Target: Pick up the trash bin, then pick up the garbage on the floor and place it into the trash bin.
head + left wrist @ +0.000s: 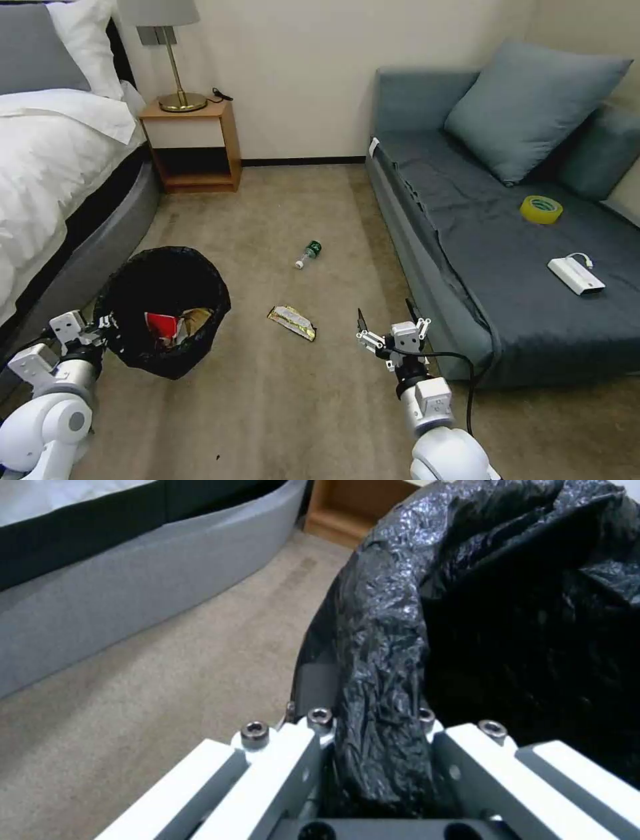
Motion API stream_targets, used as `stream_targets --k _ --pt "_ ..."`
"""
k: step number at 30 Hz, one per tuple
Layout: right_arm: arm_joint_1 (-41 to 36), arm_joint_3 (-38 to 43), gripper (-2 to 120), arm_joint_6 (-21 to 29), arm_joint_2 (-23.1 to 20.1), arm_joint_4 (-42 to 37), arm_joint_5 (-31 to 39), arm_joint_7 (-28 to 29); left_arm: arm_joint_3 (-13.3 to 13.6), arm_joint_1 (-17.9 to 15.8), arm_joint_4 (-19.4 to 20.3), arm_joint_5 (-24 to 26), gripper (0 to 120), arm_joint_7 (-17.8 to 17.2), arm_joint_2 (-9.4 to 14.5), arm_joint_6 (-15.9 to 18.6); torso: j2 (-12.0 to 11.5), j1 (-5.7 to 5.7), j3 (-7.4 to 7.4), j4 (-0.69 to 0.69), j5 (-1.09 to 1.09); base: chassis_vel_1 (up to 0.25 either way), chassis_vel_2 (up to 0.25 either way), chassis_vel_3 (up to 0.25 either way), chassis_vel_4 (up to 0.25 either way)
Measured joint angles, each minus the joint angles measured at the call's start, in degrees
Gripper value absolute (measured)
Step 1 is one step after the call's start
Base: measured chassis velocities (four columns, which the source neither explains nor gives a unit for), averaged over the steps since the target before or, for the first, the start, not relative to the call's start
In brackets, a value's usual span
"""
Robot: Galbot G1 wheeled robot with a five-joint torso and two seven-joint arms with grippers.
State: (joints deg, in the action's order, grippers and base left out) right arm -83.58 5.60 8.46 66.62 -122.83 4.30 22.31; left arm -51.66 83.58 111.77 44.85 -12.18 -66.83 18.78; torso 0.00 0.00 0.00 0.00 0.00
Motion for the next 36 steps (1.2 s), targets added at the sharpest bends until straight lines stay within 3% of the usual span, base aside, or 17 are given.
stream_targets --k 36 --pt "-1.3 0.7 100 -0.4 0.5 -0.3 -0.8 -2.7 -2.2 0.3 -0.7 -2.0 4 0.4 -0.6 -0.9 0.0 0.0 0.01 0.0 0.0 -0.015 0.013 0.014 -0.016"
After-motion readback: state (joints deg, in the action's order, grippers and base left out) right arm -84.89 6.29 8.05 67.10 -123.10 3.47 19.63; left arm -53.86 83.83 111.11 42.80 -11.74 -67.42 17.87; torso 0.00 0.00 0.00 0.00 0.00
